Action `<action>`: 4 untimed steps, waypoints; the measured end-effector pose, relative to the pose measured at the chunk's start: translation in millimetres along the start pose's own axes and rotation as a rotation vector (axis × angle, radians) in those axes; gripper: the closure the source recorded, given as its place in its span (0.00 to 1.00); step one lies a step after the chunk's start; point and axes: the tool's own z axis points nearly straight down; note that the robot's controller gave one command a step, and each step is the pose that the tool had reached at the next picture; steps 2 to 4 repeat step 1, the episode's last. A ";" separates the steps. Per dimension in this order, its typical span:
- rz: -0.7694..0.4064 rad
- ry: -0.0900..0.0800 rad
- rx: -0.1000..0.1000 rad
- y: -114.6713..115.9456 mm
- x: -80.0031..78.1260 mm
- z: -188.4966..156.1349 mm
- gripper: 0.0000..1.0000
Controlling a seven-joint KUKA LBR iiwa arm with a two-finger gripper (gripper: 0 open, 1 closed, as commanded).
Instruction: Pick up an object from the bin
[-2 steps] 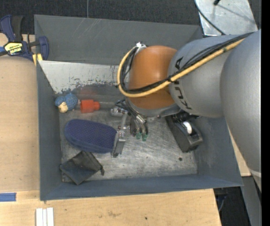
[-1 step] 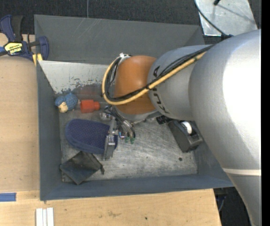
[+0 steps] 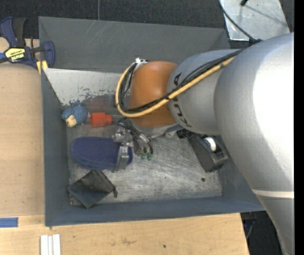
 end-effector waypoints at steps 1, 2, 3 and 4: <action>-0.134 -0.006 0.000 -45.5 40.8 -161.3 1.00; -0.134 -0.006 0.000 -45.5 40.8 -161.3 1.00; -0.134 -0.006 0.000 -45.5 40.8 -161.3 1.00; -0.134 -0.006 0.000 -45.5 40.8 -161.3 1.00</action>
Offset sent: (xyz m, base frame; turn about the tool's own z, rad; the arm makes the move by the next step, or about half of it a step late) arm -0.0462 -0.0417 0.1561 -0.1355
